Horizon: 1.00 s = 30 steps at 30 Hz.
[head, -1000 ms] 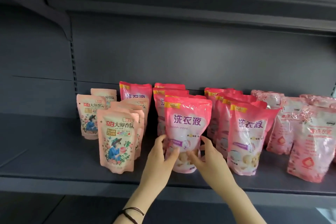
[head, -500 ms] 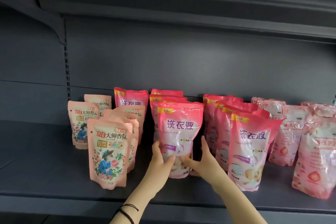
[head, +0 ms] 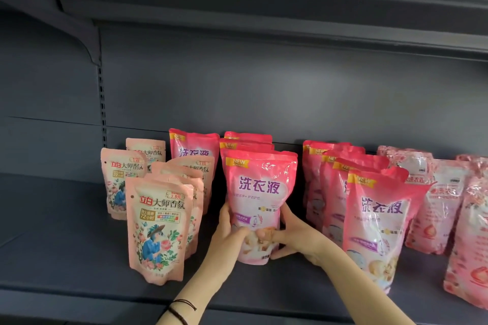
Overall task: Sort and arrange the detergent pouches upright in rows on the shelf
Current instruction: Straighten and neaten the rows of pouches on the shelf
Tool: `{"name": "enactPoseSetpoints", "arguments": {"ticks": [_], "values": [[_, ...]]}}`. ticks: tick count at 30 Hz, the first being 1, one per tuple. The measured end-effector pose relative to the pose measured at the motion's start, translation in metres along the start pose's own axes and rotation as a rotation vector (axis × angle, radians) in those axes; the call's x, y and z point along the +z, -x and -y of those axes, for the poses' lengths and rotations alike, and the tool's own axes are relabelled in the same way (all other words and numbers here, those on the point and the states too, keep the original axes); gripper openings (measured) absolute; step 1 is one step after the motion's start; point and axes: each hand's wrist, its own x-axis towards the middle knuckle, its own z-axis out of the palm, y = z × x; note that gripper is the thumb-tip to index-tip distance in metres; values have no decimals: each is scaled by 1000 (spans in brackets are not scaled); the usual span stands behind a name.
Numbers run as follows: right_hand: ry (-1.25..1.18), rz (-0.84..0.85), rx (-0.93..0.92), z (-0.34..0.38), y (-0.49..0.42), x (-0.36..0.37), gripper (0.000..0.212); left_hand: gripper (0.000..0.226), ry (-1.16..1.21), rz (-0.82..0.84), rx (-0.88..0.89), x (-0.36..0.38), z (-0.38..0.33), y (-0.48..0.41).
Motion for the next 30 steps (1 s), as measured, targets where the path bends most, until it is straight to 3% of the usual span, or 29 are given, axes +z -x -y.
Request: {"name": "enactPoseSetpoints", "arguments": {"ticks": [7,11,16,30], "values": [[4,2,-42,4,-2,10,102,82,2,-69,103,-4,3,7],[27,-138,-175,-3,10,21,117,94,-71,-76,268,-3,5,13],[16,-177,-320,-7,18,28,115,93,-143,-46,310,-2,6,14],[66,-73,-250,6,1,19,91,98,-164,-47,297,-4,6,8]]}}
